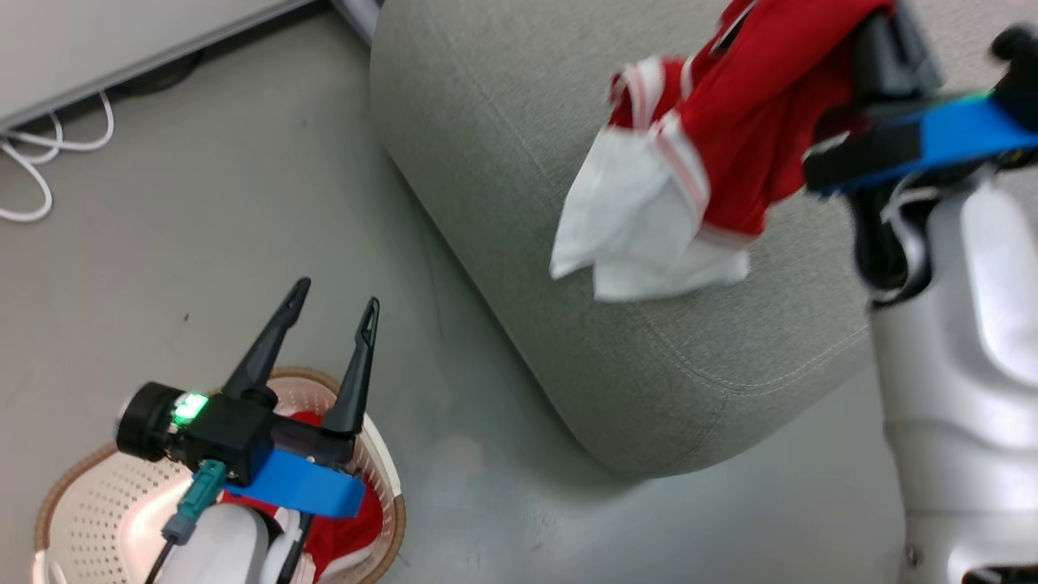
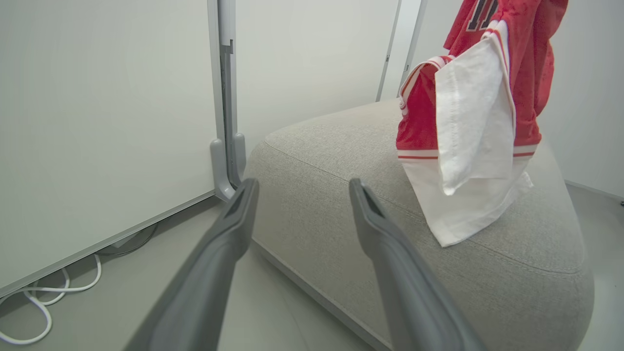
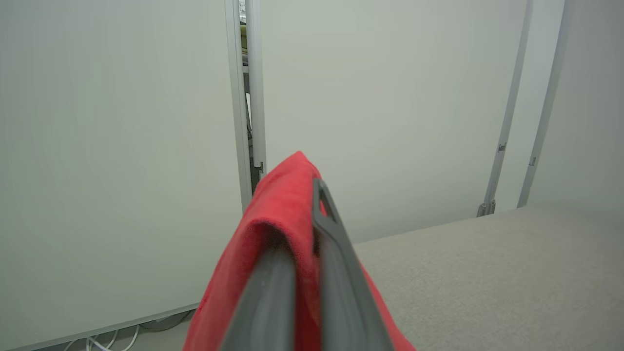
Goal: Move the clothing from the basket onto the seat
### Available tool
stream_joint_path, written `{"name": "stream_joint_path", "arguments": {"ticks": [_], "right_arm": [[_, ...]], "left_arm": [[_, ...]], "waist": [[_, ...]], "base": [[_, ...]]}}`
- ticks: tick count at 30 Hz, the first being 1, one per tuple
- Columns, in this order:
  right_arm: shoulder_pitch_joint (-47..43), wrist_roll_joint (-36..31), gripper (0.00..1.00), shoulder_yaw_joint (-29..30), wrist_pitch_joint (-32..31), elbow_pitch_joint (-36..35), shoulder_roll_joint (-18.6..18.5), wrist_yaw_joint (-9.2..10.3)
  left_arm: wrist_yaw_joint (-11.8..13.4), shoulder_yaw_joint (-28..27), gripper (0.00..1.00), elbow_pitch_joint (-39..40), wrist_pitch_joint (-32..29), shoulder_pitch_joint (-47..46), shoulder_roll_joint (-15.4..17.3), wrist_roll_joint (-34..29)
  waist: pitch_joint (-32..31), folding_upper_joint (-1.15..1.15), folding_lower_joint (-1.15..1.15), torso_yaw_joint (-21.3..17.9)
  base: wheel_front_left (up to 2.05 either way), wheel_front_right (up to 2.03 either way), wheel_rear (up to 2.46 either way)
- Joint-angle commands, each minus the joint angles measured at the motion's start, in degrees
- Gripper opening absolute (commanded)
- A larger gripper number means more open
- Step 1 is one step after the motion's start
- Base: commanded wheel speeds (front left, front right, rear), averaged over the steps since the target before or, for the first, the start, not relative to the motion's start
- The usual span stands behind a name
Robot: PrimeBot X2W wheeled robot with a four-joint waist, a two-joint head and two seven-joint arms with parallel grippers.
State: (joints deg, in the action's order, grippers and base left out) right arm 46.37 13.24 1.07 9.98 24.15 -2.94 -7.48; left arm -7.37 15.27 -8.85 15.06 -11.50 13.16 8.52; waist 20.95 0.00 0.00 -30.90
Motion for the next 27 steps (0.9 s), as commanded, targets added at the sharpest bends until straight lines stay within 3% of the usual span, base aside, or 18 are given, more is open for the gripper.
{"name": "stream_joint_path", "arguments": {"ticks": [1, 5, 14, 18, 27], "right_arm": [[3.49, -0.93, 0.0, 2.14, 0.07, 0.43, 0.06, -0.03], [11.02, -5.79, 0.0, 9.57, -0.35, 2.44, -0.22, -0.03], [23.98, -14.49, 0.0, 25.94, 0.33, 7.4, -6.24, -0.03], [25.76, -17.68, 0.0, 32.08, 0.92, 10.15, -7.84, -0.03], [22.57, -24.99, 0.0, 42.63, 3.73, 19.06, -7.32, -0.02]], "left_arm": [[0.06, -0.5, 1.0, 0.75, 0.17, -1.41, 0.96, -0.43], [0.03, -0.37, 1.0, 2.46, 0.17, -3.58, 2.62, -1.02], [-0.02, 1.51, 1.0, 6.04, -0.19, -8.44, 4.7, -1.89], [-0.04, 2.55, 1.0, 7.12, -0.23, -9.72, 5.22, -2.07], [0.5, 3.19, 1.0, 8.56, -0.09, -11.0, 5.34, -2.35]], "waist": [[3.51, 0.0, 0.0, 1.75], [7.84, 0.0, 0.0, 3.48], [15.93, 0.0, 0.0, 9.6], [18.23, 0.0, 0.0, 11.64], [20.56, 0.0, 0.0, 14.45]], "base": [[0.0, 0.0, 0.0], [0.0, 0.0, 0.0], [0.0, 0.0, 0.0], [0.0, 0.0, 0.0], [0.0, 0.0, 0.0]]}}
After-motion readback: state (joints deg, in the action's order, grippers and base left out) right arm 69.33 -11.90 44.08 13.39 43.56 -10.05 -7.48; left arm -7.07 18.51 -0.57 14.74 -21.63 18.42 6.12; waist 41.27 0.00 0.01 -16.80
